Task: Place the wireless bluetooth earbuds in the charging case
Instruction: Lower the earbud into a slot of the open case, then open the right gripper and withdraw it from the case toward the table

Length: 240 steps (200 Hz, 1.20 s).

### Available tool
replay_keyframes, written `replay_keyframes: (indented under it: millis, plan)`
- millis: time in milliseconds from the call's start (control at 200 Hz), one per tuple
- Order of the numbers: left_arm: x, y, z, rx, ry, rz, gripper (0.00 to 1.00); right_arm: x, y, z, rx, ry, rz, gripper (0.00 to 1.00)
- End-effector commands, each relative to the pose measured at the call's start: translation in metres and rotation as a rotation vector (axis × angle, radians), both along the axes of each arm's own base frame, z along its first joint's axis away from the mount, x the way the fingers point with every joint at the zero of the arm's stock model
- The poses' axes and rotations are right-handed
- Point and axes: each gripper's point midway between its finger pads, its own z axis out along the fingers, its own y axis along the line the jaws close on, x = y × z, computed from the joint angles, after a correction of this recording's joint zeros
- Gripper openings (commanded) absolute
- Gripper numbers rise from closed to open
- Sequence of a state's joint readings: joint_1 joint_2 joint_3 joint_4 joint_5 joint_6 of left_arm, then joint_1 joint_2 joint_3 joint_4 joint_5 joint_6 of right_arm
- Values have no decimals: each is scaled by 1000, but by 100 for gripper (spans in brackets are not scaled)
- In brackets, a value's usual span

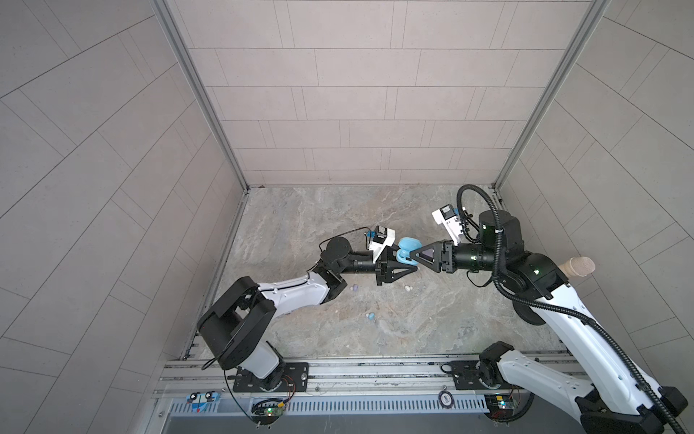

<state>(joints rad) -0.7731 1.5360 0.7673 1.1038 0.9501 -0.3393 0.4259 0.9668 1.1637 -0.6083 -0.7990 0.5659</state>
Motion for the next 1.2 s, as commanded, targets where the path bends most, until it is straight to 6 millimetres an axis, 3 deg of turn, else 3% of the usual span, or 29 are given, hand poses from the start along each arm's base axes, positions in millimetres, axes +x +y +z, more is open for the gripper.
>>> replay_keyframes:
  millis: [0, 476, 671, 801, 921, 1061, 1196]
  plan:
    - [-15, 7, 23, -67, -88, -26, 0, -1, 0, 6, -19, -36, -3, 58]
    - [-15, 8, 15, -53, -71, -20, 0, -4, 0, 24, -24, -85, -10, 66]
    - [4, 15, -7, -9, -46, 62, 0, -21, 5, 23, -36, -79, 39, 67]
    - [26, 36, -11, -36, 4, 148, 0, -36, 1, 1, -89, -40, 43, 67]
    - [38, 54, -14, -29, 15, 238, 0, -48, -2, -31, -128, 7, 30, 67]
    - [56, 74, -16, -5, 30, 337, 0, -57, -6, -86, -242, 46, 10, 67]
    - [74, 91, -9, 2, 38, 401, 0, -62, 3, -143, -385, 30, 37, 67]
